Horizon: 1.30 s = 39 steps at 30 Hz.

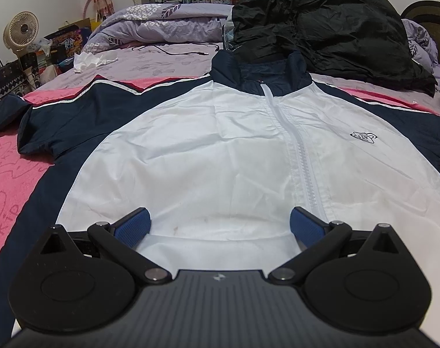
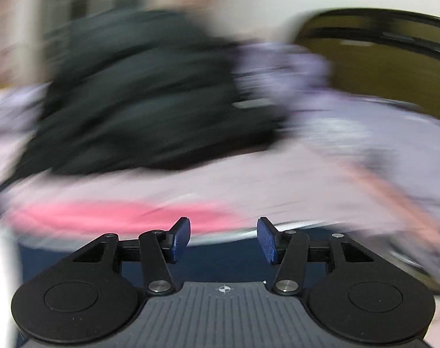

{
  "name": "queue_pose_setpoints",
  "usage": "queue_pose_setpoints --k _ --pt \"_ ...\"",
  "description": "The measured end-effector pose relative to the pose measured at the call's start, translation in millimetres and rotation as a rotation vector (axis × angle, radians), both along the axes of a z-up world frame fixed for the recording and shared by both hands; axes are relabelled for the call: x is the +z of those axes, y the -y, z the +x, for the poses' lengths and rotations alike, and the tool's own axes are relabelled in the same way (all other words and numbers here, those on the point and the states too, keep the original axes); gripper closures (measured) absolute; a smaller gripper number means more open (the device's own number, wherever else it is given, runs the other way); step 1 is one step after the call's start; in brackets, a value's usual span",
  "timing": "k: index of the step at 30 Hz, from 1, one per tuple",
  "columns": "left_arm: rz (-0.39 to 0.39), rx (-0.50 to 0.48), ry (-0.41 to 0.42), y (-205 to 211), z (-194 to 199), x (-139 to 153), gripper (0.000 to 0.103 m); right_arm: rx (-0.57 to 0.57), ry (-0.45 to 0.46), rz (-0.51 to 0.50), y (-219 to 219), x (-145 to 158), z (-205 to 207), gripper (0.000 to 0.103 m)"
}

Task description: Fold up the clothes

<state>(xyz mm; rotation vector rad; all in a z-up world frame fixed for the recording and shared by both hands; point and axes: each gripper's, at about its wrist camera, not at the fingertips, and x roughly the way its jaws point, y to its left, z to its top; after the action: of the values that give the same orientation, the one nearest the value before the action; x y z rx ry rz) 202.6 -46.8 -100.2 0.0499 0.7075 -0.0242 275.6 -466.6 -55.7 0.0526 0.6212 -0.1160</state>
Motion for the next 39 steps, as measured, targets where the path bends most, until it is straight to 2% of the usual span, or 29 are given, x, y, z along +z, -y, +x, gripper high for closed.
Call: queue_pose_setpoints --k 3,5,6,10,12,13,16,18,20,21,22,26,28,30,31,33,34,37,39 --pt "-0.001 0.001 0.0 -0.1 0.8 -0.4 0.0 0.245 -0.05 0.102 -91.5 -21.4 17.1 0.051" --pt "-0.001 0.001 0.0 -0.1 1.3 -0.6 0.0 0.314 -0.051 0.126 -131.2 -30.7 24.7 0.051" --pt "-0.001 0.001 0.0 -0.2 1.2 -0.6 0.0 0.335 -0.052 0.125 -146.5 -35.9 27.8 0.051" --pt "-0.002 0.001 0.001 -0.6 1.4 -0.9 0.0 0.223 -0.118 0.078 -142.0 -57.6 27.1 0.051" --pt "-0.002 0.001 0.001 -1.1 1.6 -1.0 0.0 0.097 -0.115 0.011 -109.7 -57.3 30.9 0.049" --pt "-0.002 0.002 0.002 -1.3 1.7 -1.1 0.0 -0.007 -0.127 -0.051 -89.7 -57.7 34.9 0.048" --pt "0.0 0.014 0.007 -0.2 1.9 -1.1 0.0 -0.502 -0.183 -0.194 -47.9 -45.6 20.8 0.044" --pt "-0.008 0.019 0.002 -1.0 2.9 0.7 0.0 -0.542 -0.12 -0.035 -55.6 -29.1 1.5 0.044" --pt "-0.037 0.022 -0.009 -10.6 4.7 8.2 0.0 -0.31 -0.025 0.142 -94.2 -20.3 -9.6 0.036" --pt "-0.056 0.027 -0.013 -19.1 5.5 14.3 0.002 -0.202 0.0 0.185 -118.7 -20.4 -12.8 0.028" --pt "-0.066 0.056 0.017 -37.3 4.3 25.6 0.002 -0.097 0.023 0.223 -143.5 -21.0 -15.9 0.022" --pt "-0.09 0.189 0.132 -125.4 11.4 68.2 0.0 0.025 -0.032 0.159 -210.8 -47.4 -9.2 0.02" --pt "-0.083 0.281 0.173 -178.7 25.7 83.1 0.0 0.082 -0.062 0.123 -244.0 -60.9 -5.6 0.007" --pt "-0.08 0.389 0.206 -231.8 43.7 90.3 0.0 0.1 -0.079 0.004 -266.9 -60.7 -5.2 0.006" --pt "-0.098 0.45 0.199 -257.3 55.4 88.3 0.0 0.103 -0.081 -0.017 -274.0 -62.8 -0.4 0.005" --pt "-0.206 0.557 0.152 -312.5 80.8 77.9 0.001 0.1 -0.083 0.007 -266.7 -61.2 2.6 0.003" --pt "-0.284 0.612 0.133 -339.1 91.5 69.2 0.002 0.098 -0.084 0.015 -265.5 -60.3 3.4 0.002" --pt "-0.477 0.788 0.104 -399.5 110.0 41.9 0.004 0.09 -0.087 0.028 -263.4 -57.5 11.5 0.0" --pt "-0.528 0.843 0.142 -419.6 117.8 29.1 0.003 0.087 -0.088 0.019 -264.6 -55.3 25.5 0.0"
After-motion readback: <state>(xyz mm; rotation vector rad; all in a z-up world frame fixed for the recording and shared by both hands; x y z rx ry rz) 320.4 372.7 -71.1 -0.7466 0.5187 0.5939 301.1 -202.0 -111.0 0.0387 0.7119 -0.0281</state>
